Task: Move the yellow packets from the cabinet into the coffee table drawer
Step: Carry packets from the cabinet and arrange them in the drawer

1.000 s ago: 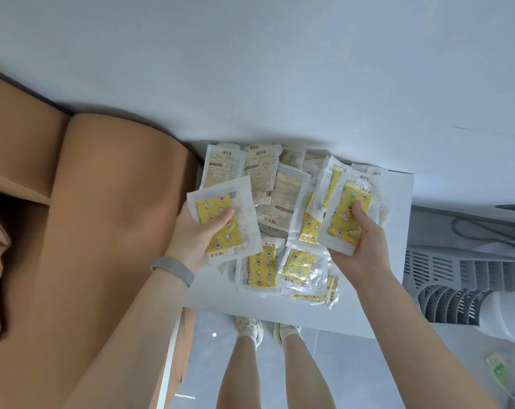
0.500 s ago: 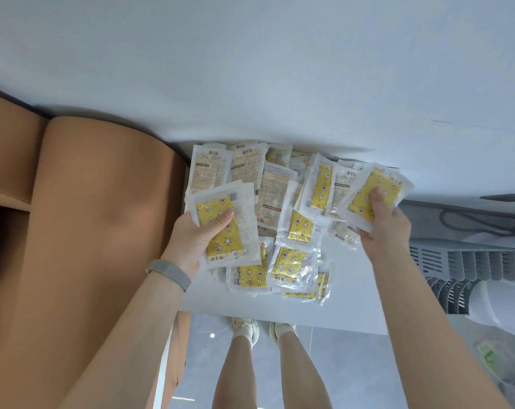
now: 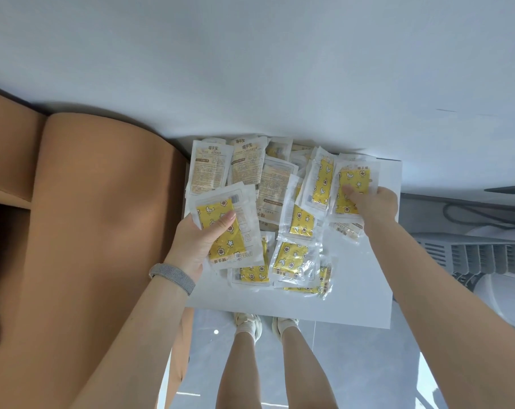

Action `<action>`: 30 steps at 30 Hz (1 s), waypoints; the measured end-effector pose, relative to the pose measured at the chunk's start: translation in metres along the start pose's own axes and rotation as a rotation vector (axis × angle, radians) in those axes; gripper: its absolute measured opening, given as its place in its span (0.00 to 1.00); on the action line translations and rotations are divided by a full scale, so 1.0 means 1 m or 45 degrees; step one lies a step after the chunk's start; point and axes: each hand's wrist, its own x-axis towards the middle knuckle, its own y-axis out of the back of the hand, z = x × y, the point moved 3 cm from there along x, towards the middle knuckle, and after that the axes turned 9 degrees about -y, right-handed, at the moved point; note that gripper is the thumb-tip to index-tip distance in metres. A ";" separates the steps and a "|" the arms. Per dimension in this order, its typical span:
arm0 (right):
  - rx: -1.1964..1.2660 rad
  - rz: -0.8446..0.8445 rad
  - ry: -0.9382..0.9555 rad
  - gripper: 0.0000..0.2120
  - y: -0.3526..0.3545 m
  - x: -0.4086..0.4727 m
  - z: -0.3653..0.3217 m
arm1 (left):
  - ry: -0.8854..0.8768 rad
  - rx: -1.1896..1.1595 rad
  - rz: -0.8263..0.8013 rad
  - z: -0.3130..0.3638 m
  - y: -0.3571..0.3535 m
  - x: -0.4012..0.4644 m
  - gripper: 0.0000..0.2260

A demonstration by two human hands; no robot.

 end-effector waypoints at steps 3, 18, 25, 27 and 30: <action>-0.182 0.051 0.078 0.24 -0.002 0.000 -0.003 | 0.003 0.002 0.001 -0.001 0.000 0.000 0.22; -0.091 0.031 0.259 0.21 0.011 -0.012 0.006 | 0.088 0.007 0.035 -0.009 0.001 -0.010 0.21; 0.409 -0.073 0.280 0.15 0.053 -0.035 0.017 | 0.260 -0.069 0.066 -0.009 0.001 -0.023 0.09; 0.542 -0.084 0.275 0.17 0.073 -0.051 0.024 | 0.260 -0.105 0.010 0.000 -0.004 -0.031 0.10; 0.602 -0.071 0.289 0.18 0.101 -0.083 0.034 | 0.227 -0.123 -0.055 0.020 -0.014 -0.045 0.12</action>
